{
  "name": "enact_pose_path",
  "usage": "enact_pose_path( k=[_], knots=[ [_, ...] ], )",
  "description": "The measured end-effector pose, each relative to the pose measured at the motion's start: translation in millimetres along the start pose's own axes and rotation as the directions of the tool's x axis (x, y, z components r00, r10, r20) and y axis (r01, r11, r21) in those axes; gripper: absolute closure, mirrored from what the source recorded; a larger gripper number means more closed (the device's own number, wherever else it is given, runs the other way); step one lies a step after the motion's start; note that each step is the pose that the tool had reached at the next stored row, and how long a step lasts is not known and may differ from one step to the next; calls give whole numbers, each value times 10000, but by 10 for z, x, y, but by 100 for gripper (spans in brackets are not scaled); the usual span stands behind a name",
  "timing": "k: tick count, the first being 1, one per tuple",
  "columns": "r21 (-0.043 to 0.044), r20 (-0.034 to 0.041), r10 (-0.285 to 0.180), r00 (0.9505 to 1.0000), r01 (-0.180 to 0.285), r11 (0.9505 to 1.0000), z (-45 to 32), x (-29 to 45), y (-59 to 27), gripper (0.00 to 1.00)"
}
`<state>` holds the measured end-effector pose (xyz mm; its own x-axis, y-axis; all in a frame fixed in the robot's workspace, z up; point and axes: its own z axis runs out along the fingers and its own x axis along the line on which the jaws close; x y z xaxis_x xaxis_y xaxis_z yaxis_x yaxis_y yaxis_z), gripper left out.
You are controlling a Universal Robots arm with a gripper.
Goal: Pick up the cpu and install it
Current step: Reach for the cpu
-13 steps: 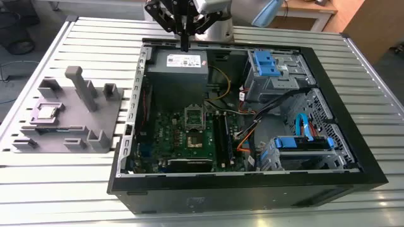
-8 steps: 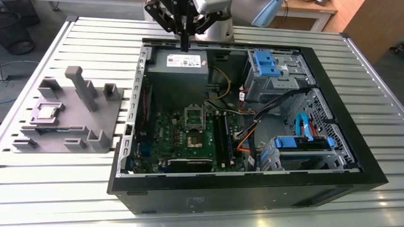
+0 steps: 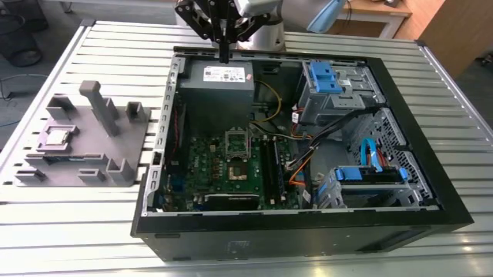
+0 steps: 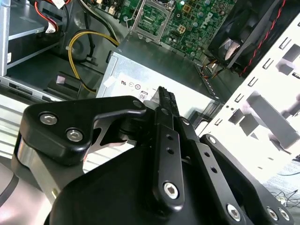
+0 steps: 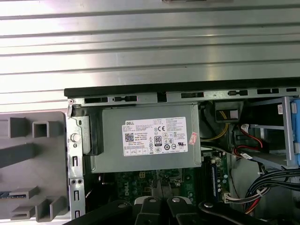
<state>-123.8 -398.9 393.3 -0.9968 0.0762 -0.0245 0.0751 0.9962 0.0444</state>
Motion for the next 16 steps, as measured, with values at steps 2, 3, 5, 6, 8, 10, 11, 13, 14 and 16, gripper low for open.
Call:
enact_pose_path(
  k=[2,3,5,6,8,10,11,13,14,16],
  knots=[
    [0,0,1,10000,-1,10000,0,4,0,89],
    [0,1,2,10000,-2,10000,0,10,-1,89],
    [0,2,0,10000,0,10000,-1,24,-2,89],
    [0,6,0,10000,0,10000,-1,32,-2,89],
    [-1,13,-1,10000,1,10000,-1,47,-4,89],
    [-1,18,-1,10000,1,10000,-2,61,-4,89],
    [-2,21,-1,10000,1,10000,-2,66,-5,89],
    [-2,22,-2,10000,2,10000,-2,68,-5,89],
    [-2,22,-1,10000,1,10000,-2,70,-5,89],
    [-2,22,-1,10000,1,10000,-2,72,-5,89]
  ],
)
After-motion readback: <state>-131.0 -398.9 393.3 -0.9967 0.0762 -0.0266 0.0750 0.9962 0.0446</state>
